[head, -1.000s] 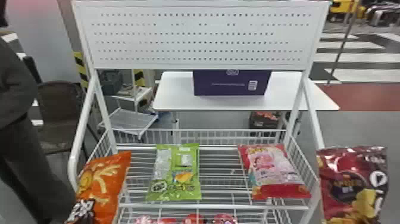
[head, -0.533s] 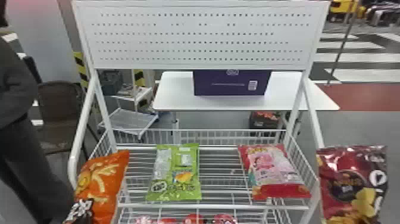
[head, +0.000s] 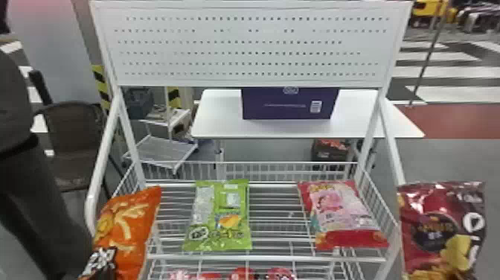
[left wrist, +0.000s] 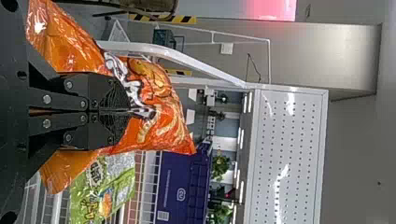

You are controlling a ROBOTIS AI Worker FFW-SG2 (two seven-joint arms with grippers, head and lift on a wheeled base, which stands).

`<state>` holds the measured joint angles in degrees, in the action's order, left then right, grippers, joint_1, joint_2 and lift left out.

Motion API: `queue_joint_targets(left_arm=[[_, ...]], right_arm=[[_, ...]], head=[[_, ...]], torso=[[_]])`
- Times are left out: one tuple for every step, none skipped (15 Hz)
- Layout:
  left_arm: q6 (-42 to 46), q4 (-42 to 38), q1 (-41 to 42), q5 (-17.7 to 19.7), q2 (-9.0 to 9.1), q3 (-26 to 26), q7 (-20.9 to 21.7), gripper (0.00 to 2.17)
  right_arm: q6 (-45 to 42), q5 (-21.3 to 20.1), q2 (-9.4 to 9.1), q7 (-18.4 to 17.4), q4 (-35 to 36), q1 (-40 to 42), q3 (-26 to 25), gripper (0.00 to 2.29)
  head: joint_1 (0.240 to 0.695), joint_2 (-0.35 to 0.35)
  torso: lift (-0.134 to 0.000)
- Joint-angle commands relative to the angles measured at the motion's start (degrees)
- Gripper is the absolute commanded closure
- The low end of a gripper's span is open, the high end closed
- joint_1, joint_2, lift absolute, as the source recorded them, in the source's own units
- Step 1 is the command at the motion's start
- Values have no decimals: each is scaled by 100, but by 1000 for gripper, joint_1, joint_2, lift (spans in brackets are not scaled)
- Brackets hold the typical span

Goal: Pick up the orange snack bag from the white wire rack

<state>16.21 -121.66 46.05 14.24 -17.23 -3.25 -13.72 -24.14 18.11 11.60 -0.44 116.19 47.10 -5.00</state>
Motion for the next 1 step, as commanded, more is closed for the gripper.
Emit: queue_joint_targets(left_arm=[[0, 2, -17, 0, 0, 0, 1, 2145]], right_arm=[[2, 0, 0, 0, 0, 1, -1, 2098]], head=[[499, 0]], torso=[[0]])
